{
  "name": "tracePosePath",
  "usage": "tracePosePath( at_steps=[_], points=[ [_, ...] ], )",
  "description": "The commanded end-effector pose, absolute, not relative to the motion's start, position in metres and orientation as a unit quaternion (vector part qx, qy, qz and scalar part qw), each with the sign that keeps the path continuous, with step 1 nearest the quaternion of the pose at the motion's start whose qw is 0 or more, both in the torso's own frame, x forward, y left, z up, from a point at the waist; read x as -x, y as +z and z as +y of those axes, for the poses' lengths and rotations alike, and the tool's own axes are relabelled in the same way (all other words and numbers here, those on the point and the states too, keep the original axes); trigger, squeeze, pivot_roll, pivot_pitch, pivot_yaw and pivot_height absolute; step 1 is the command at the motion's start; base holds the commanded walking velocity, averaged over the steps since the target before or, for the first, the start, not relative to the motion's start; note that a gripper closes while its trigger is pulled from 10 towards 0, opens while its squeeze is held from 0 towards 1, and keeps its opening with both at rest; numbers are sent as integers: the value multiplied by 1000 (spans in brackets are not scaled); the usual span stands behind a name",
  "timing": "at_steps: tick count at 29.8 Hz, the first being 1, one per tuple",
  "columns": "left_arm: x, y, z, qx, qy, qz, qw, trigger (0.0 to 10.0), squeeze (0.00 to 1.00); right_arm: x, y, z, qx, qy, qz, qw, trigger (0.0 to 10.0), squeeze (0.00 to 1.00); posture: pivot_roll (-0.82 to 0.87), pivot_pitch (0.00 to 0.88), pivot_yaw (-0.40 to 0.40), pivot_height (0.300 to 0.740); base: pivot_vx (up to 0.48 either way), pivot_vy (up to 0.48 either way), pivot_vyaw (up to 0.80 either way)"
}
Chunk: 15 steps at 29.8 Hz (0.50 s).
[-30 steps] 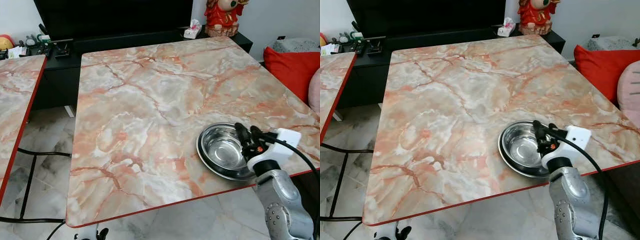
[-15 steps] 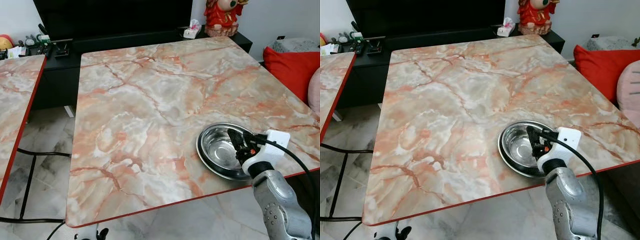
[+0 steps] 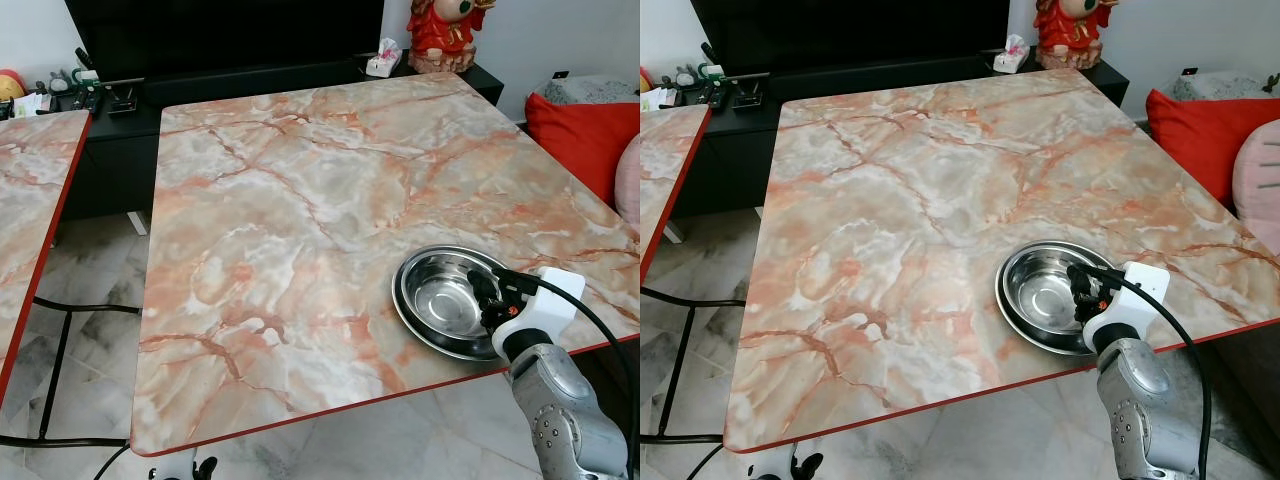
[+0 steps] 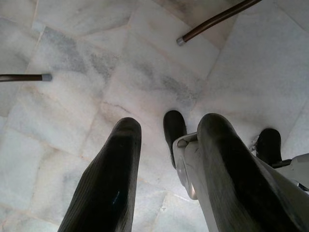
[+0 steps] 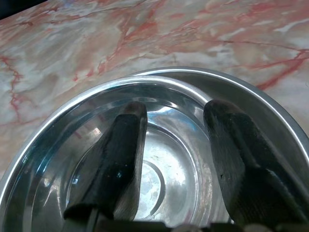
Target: Setting the table
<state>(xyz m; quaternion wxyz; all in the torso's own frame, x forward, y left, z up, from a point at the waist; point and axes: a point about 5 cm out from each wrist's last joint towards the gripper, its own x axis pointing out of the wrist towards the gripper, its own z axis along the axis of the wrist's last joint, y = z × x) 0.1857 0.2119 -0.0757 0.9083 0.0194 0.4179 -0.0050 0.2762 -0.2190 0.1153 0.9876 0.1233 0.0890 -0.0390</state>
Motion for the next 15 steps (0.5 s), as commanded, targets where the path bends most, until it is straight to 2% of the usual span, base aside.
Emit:
tracePosePath(
  at_steps=[1,15],
  points=[
    [-178,-80,213,-18,-3,433,901,10000,0,-277,116,-220,-126,-42,91,987,10000,0,-39,90,9,740,0,0,0],
    [-178,-80,212,-19,-3,433,901,10000,0,-277,117,-217,-123,-29,96,987,10000,0,-40,91,9,740,0,0,0]
  ],
)
